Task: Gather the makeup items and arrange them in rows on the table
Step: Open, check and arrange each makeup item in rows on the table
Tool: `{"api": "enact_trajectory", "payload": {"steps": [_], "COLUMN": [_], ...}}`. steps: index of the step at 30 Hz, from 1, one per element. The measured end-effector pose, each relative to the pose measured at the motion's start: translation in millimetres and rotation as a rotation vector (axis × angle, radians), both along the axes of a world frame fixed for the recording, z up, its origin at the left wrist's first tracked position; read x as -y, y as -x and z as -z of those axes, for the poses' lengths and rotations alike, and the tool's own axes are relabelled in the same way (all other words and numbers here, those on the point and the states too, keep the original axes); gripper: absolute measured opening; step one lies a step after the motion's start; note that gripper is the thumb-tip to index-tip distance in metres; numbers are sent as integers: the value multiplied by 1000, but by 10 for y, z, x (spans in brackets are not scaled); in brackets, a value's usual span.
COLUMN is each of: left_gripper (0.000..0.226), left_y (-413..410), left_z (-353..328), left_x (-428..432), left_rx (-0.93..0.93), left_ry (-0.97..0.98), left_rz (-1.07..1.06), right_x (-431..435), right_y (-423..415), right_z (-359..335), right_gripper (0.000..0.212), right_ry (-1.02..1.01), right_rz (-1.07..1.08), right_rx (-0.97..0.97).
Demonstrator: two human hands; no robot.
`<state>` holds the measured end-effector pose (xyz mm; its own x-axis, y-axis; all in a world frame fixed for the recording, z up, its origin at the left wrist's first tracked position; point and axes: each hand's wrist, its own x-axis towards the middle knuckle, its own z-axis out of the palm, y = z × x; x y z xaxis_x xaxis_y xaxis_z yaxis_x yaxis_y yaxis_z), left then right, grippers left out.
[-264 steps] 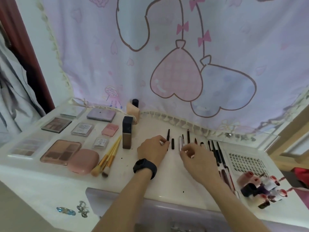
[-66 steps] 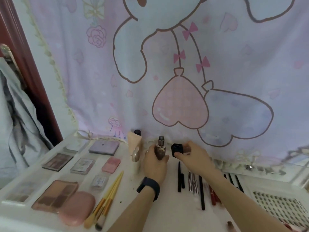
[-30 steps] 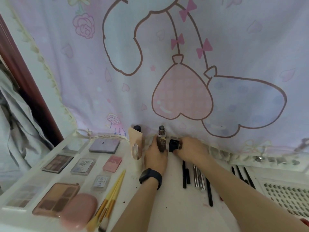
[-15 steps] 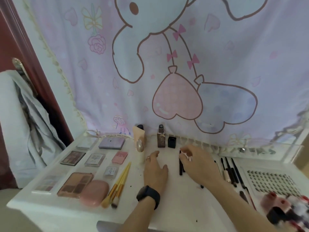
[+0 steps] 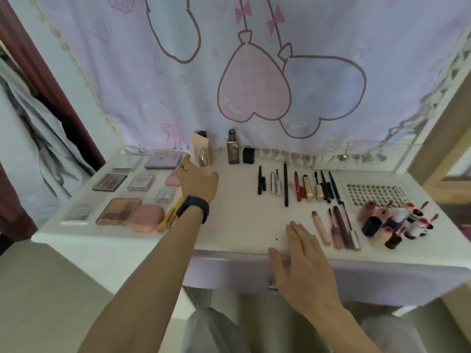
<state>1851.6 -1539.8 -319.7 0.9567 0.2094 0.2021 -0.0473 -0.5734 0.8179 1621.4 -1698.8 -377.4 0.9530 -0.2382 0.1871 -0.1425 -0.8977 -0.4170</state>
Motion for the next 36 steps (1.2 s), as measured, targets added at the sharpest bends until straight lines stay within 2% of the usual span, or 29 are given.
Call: {"api": "enact_trajectory", "payload": {"steps": [2,5,11,14,21,24,26,30,32,34,36], "left_gripper": [89,86,47,39,29,25,29,42,39,30,25], "left_y": [-71,-149,-200,-113,573,970,1194,1515,1622,1693,1735], "left_z": [-26,-26,45,66,41,24,14,-62,-105,-123,-117], "left_x": [17,30,3,-12,-26,-15,-19,-23,-1,30,69], "left_rx": [-49,-112,-188,-149,-29,-92,-154,-252,-241,-211,-194], "left_ry": [-9,-15,-29,-31,319,503,550,533,484,432,406], "left_rz": [-12,-37,-80,-58,178,352,457,649,700,714,722], "right_x": [8,29,44,53,93,111,123,223,295,354,372], "right_y": [39,71,40,39,55,58,71,18,-27,-57,-54], "right_z": [57,151,263,276,223,165,70,-230,-402,-527,-590], "right_gripper": [84,71,67,67,72,73,76,59,52,51,49], "right_ry": [101,155,165,147,111,-25,-236,-650,-833,-903,-876], "right_rz": [-13,-36,-41,-47,-72,-94,-69,-28,-59,-110,-168], "right_rx": [-6,100,239,248,136,88,104,170,157,122,108]}}
